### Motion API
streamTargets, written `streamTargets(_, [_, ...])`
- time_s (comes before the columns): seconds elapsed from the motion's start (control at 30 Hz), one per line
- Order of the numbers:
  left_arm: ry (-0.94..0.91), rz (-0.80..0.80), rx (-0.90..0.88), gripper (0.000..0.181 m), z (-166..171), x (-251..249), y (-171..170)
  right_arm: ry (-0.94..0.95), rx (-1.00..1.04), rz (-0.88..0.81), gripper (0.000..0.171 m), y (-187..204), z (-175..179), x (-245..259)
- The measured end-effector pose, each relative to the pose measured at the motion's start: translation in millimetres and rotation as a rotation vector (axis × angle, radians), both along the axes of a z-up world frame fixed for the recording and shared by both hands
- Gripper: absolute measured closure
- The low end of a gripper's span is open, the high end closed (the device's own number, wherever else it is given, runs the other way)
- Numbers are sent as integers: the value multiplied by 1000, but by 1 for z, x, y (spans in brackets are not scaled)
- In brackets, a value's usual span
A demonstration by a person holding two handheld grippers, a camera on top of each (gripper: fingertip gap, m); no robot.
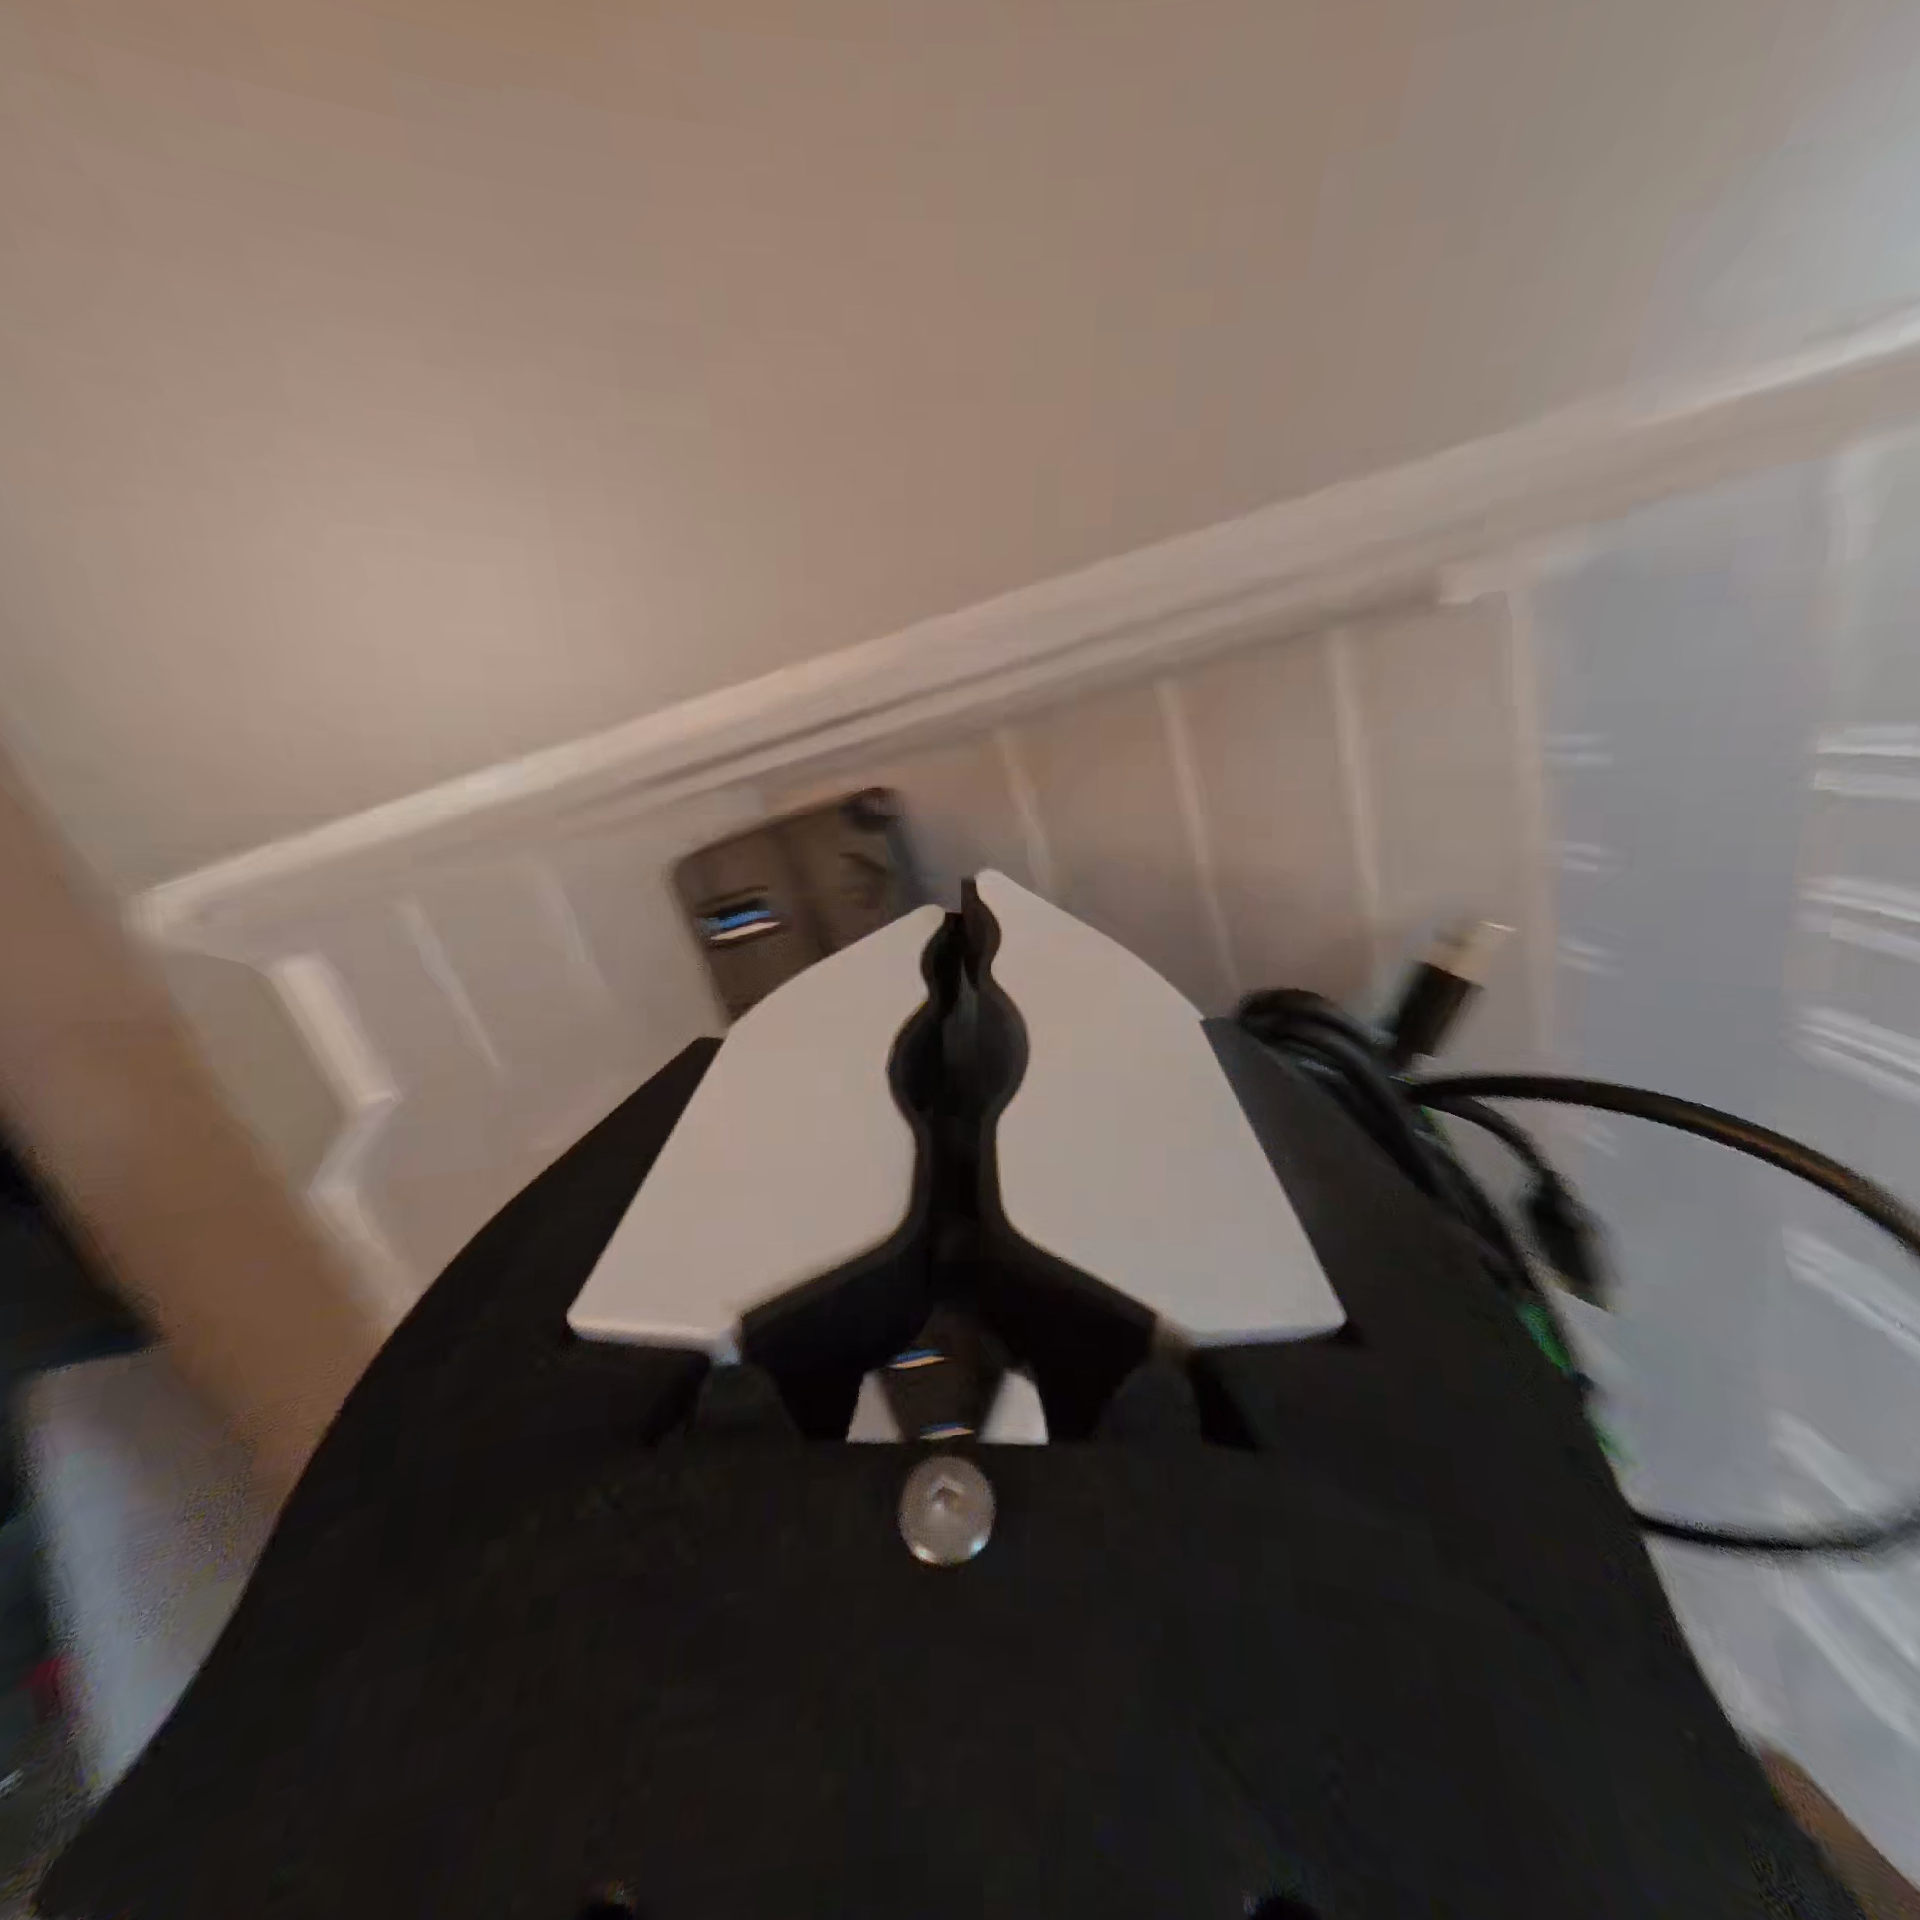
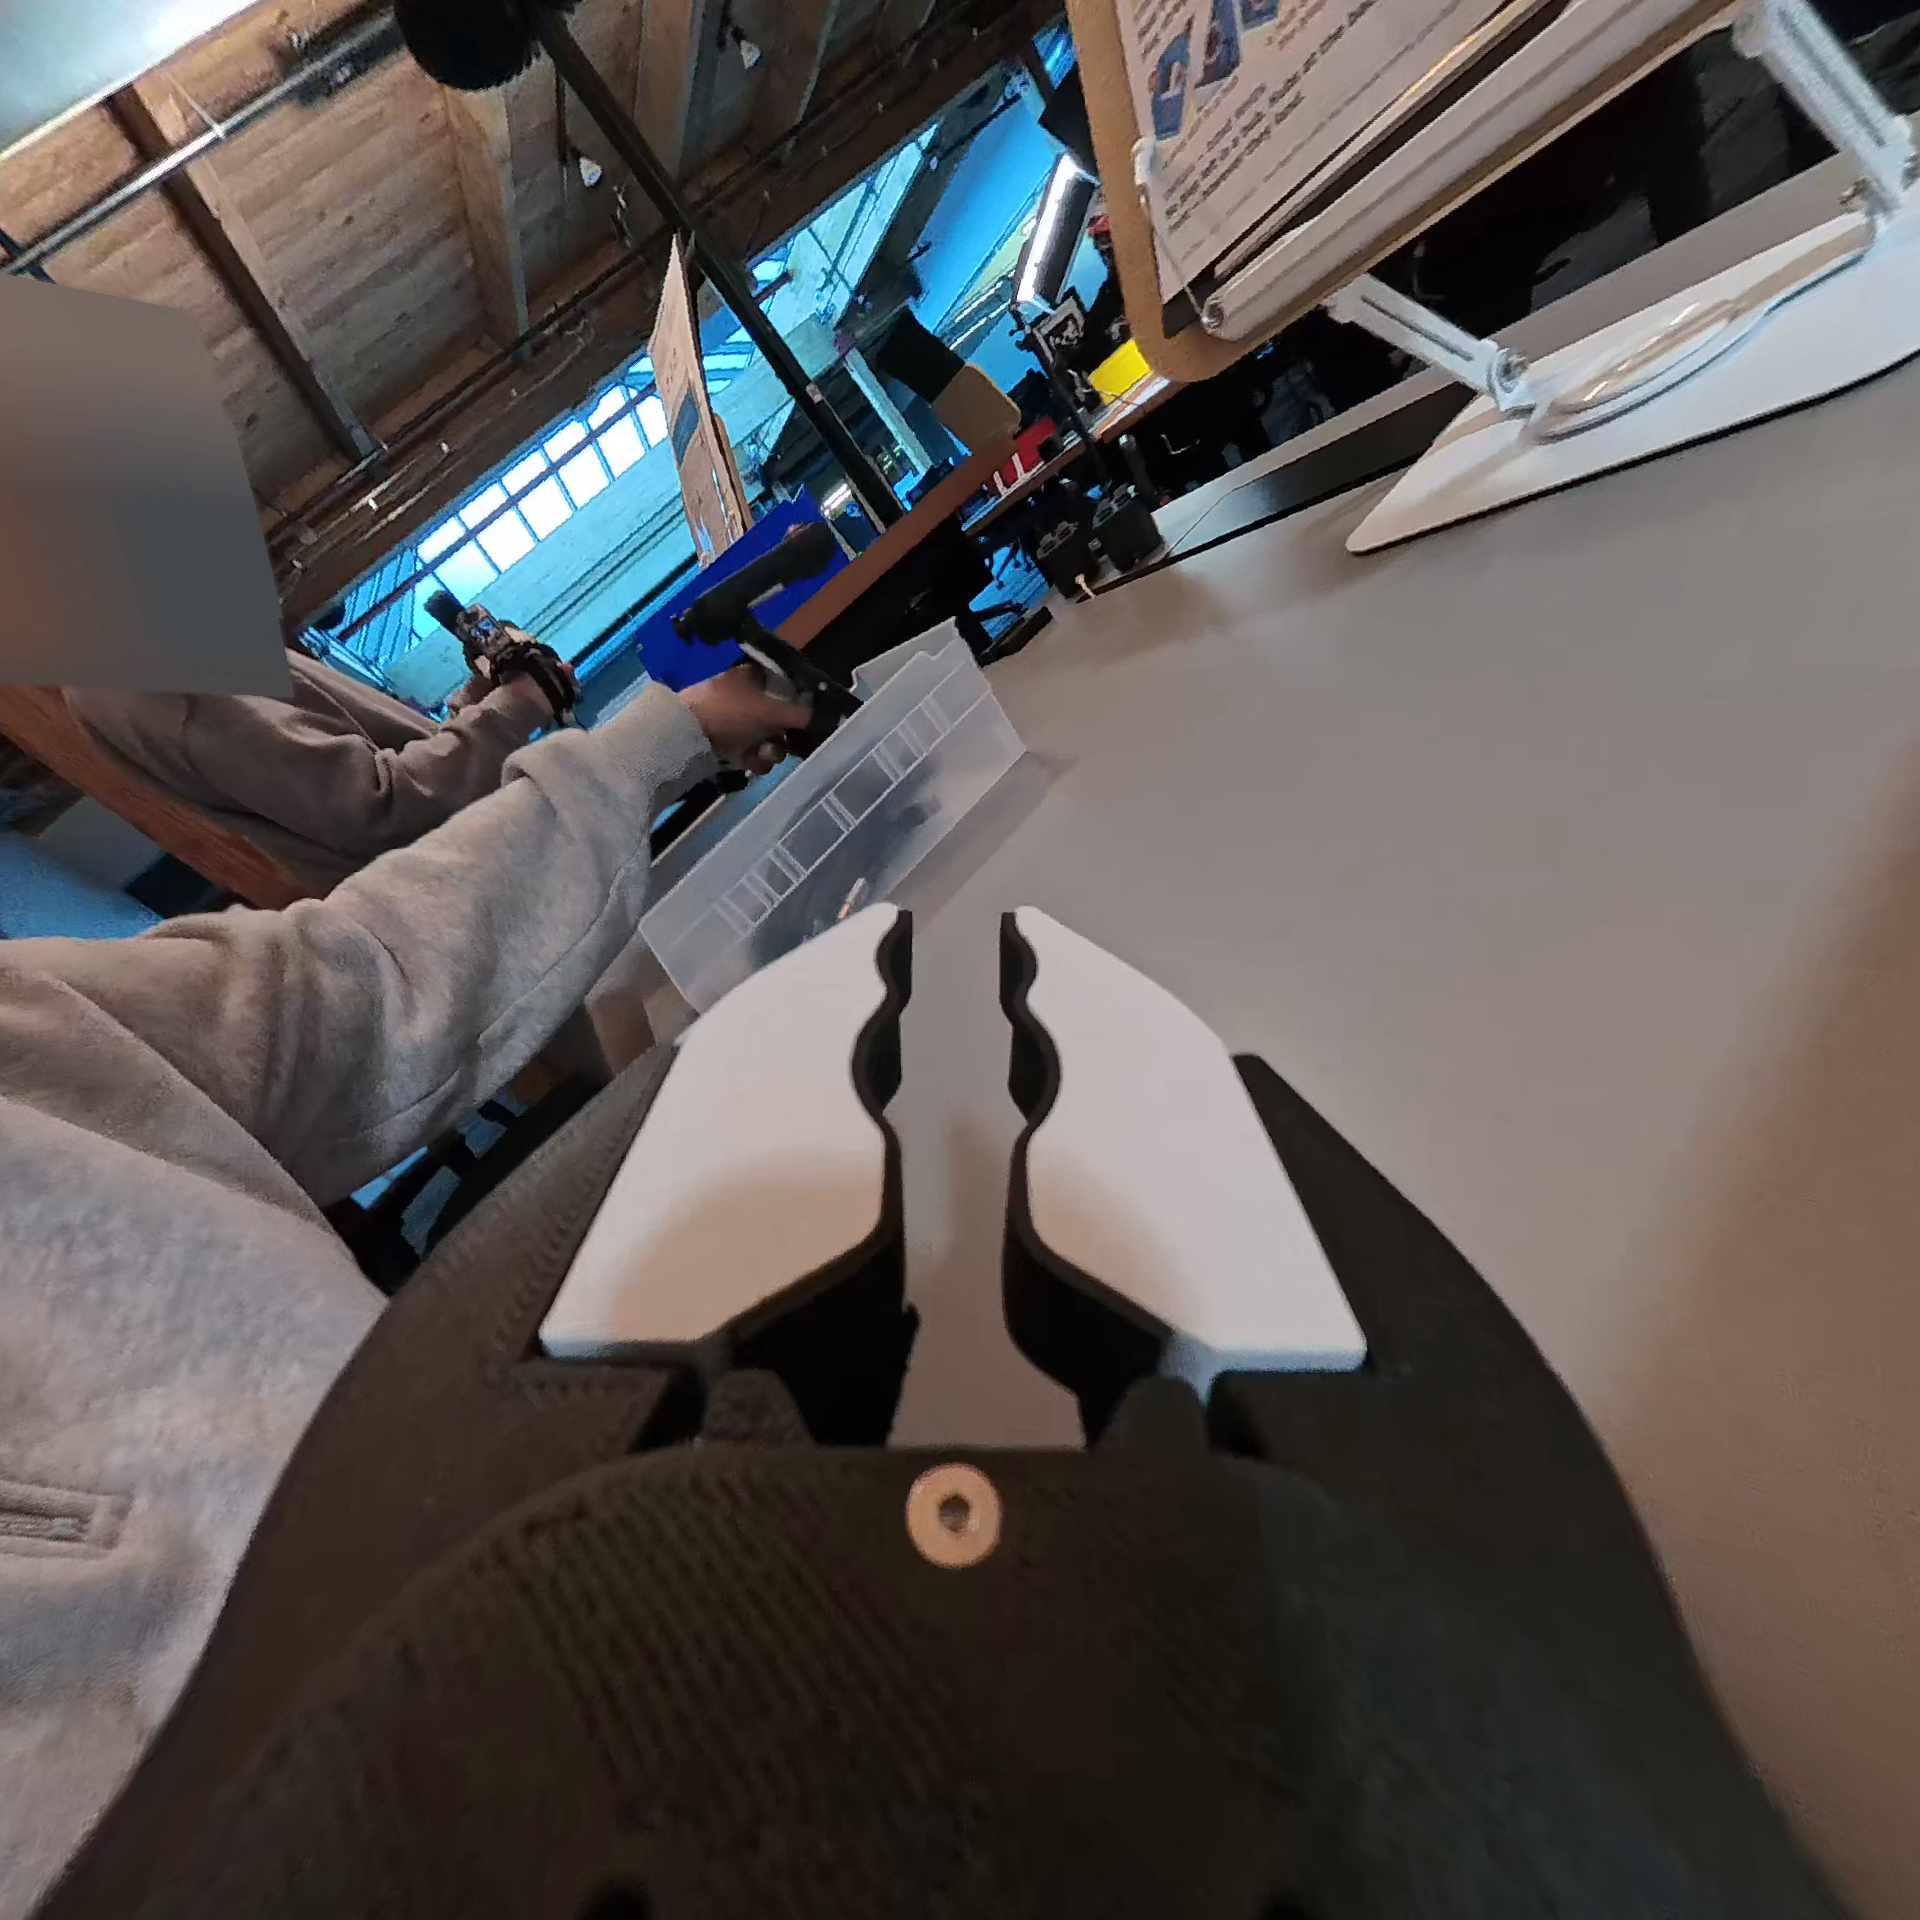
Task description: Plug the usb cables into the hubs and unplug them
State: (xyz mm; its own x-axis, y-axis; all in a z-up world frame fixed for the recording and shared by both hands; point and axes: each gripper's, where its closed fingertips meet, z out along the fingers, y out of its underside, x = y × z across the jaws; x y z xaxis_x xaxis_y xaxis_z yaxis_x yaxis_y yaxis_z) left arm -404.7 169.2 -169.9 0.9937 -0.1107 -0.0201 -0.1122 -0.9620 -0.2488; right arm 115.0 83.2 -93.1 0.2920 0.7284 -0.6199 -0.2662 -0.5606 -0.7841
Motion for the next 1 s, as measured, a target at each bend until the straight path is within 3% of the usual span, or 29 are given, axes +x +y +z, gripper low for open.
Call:
streamTargets(0.03, [-87, 5, -33, 178, -1, 10, -2, 8, -9, -4, 155, 1, 0, 2])
streamTargets(0.1, [-16, 14, -50, 158, -4, -1, 0, 21, -26, -5, 154, 3, -1, 3])
streamTargets(0.2, [196, 11, -27, 147, -3, -25, 8, 37, -52, 2, 154, 5, -2, 4])
streamTargets(0.3, [198, 57, -52, 146, -9, -25, 12, 57, -84, 8, 154, 6, -4, 4])
streamTargets(0.43, [149, 109, -157, 116, -18, -17, 7, 90, -113, 7, 154, 7, -2, 8])
streamTargets(0.67, [181, 60, -219, 108, -20, -12, 5, 111, -122, 6, 153, 8, 1, 13])
streamTargets(0.83, [-137, 52, -58, 117, 3, 27, 8, 127, -141, 9, 152, 8, 1, 15])
streamTargets(1.0, [65, 14, 51, 120, 33, 12, -24, 135, -143, 8, 152, 8, 2, 16])
